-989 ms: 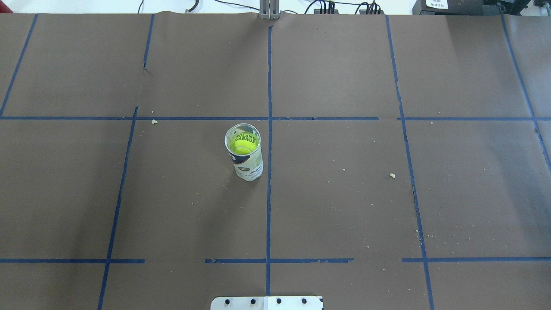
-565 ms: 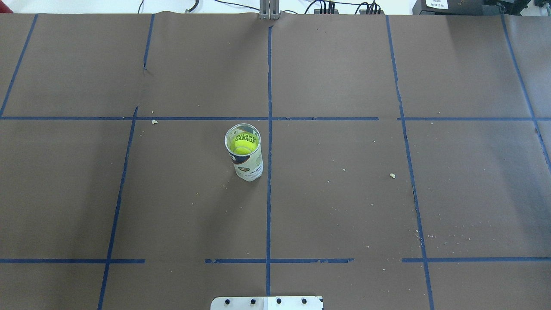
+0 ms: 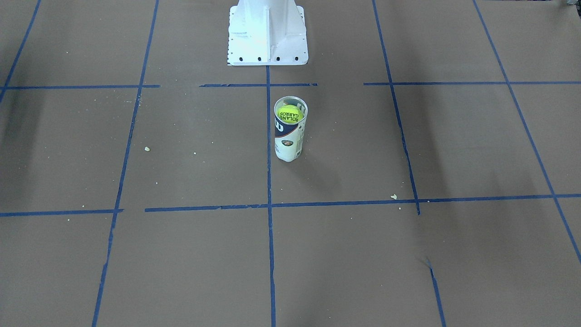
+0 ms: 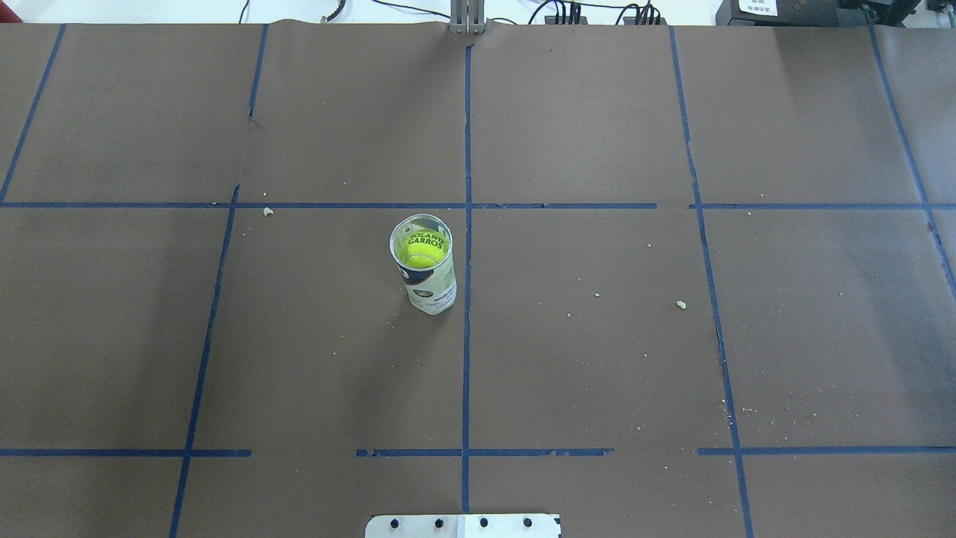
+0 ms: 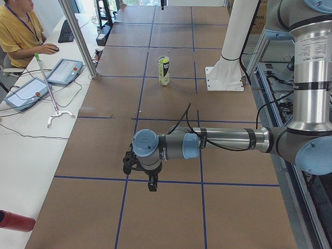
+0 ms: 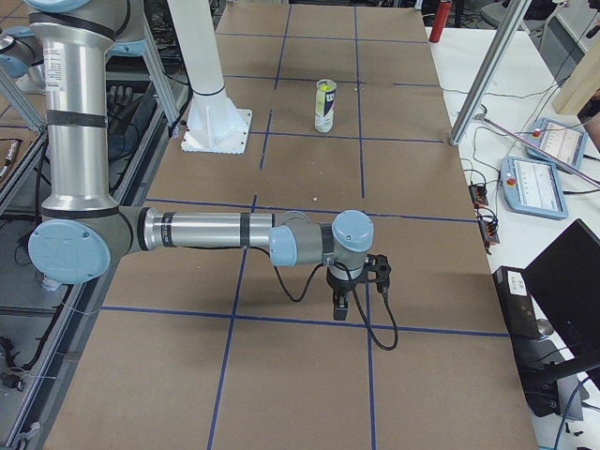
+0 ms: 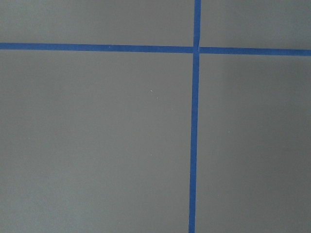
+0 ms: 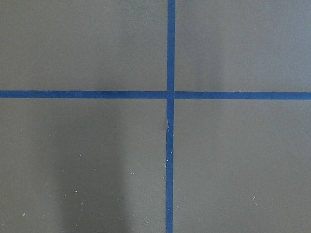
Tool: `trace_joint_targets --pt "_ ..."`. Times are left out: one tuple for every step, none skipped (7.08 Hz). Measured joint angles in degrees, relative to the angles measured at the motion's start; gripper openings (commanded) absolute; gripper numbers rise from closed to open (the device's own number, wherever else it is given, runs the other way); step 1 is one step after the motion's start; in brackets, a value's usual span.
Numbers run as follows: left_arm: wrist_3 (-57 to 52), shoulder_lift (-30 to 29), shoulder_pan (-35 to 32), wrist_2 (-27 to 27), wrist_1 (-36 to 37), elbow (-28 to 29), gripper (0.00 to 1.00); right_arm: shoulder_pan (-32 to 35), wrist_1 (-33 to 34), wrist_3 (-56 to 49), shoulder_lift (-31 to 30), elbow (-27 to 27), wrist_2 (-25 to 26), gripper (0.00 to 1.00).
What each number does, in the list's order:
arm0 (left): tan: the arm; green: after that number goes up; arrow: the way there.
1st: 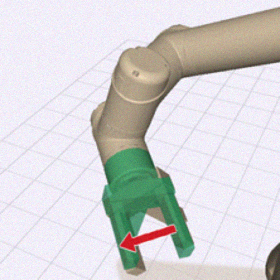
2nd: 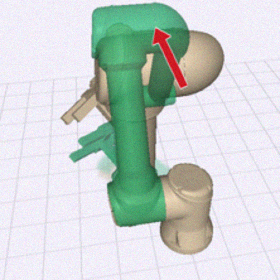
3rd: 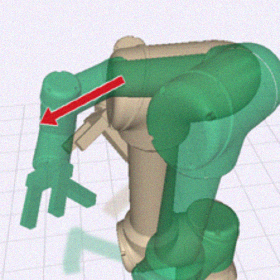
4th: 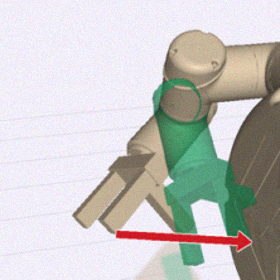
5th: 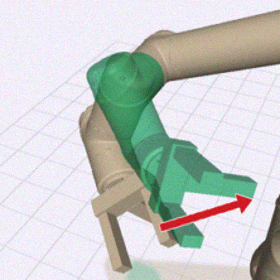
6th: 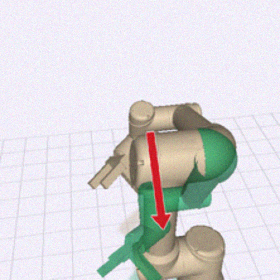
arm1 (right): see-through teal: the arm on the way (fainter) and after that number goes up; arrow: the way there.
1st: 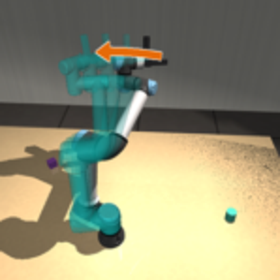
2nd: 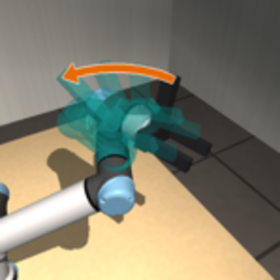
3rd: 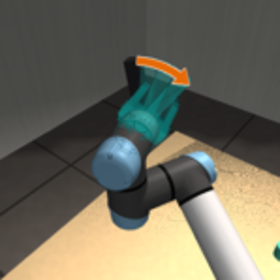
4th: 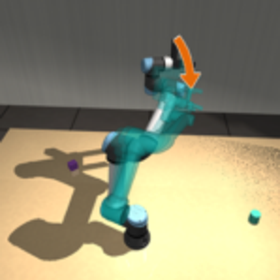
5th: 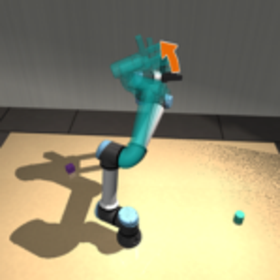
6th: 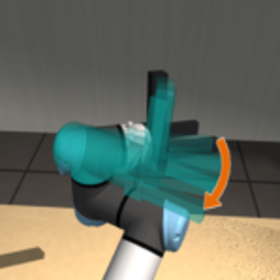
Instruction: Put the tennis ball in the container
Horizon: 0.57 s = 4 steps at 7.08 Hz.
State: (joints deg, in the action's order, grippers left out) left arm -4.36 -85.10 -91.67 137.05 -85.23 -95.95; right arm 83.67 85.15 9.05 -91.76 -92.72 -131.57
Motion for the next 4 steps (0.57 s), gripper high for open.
trace_joint_targets --pt "-0.02 -0.37 0.05 0.09 -0.02 -0.08 1.00 -0.02 -0.02 0.00 0.00 0.00 0.00 1.00" --pt "-0.03 -0.51 0.10 0.07 0.02 -0.17 1.00 -0.03 -0.01 0.00 -0.01 0.00 0.00 1.00" --pt "-0.03 -0.54 0.14 -0.01 0.09 -0.56 1.00 -0.02 0.01 0.00 -0.03 0.00 0.00 1.00" --pt "-0.03 -0.53 0.16 -0.05 0.11 -1.12 1.00 -0.01 0.01 0.00 -0.02 0.00 0.00 1.00"
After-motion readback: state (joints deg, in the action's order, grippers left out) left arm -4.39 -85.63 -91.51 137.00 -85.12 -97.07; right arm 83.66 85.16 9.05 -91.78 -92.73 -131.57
